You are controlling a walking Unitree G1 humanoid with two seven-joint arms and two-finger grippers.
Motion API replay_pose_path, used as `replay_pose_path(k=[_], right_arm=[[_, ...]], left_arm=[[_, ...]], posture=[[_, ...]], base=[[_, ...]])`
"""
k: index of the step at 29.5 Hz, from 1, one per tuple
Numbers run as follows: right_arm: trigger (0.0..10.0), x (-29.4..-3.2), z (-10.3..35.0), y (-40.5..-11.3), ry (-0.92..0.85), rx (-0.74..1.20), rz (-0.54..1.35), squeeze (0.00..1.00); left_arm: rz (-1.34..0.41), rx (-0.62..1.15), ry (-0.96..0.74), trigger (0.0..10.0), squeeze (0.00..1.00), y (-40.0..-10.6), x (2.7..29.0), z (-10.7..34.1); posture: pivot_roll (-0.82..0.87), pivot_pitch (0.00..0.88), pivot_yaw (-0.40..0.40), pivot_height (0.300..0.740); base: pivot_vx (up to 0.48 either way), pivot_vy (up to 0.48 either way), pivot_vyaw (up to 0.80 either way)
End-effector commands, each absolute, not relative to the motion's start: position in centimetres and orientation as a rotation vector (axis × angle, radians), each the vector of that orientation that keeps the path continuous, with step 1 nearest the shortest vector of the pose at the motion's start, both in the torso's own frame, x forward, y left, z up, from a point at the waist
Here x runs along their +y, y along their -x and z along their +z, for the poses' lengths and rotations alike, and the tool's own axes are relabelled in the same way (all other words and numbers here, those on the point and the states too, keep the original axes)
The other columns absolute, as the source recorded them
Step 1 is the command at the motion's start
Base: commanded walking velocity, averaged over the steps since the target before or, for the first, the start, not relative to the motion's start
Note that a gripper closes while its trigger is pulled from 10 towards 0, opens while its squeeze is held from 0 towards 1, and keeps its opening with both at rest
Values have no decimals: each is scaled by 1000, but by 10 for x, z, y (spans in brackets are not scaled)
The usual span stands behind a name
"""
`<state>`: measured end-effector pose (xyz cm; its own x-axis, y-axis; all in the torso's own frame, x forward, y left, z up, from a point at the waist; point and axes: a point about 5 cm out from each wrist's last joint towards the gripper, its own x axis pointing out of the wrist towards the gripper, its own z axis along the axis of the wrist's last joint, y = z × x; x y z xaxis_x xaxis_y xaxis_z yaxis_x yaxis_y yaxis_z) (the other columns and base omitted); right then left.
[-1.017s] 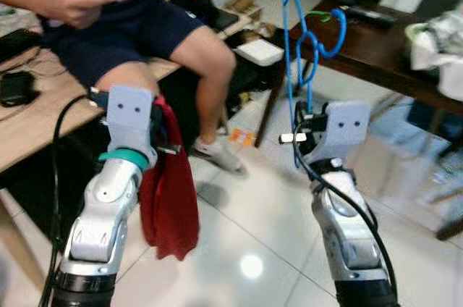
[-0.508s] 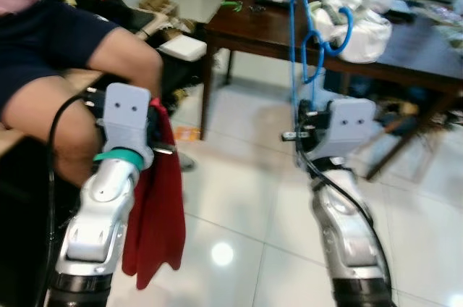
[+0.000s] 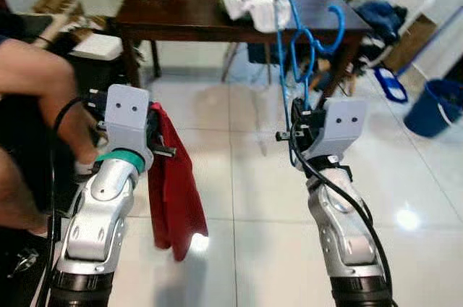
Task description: Hang hanger
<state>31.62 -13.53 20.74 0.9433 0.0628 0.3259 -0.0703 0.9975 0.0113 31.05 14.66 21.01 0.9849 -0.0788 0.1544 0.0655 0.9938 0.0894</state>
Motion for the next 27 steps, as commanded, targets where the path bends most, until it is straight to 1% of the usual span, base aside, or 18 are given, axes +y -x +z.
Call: replay_pose_path(k=[1, 14, 22, 27], right_arm=[[10000, -135, 207, -316, -32, -327, 70, 0], [10000, -136, 206, -316, -34, -323, 65, 0], [10000, -136, 205, -318, -32, -320, 64, 0], [10000, -136, 206, -319, -18, -327, 62, 0]], left_arm=[[-86, -203, -76, 10000, 0, -306, 146, 218], [-94, -204, -52, 10000, 0, -305, 146, 219], [-79, -221, -74, 10000, 0, -306, 148, 221], [-60, -231, -89, 10000, 0, -307, 150, 222]], posture=[[0, 51, 37, 740], [0, 49, 35, 740], [3, 46, 32, 740], [6, 44, 31, 740]], base=[[0, 0, -800], [0, 0, -800], [0, 0, -800], [469, 0, 0]])
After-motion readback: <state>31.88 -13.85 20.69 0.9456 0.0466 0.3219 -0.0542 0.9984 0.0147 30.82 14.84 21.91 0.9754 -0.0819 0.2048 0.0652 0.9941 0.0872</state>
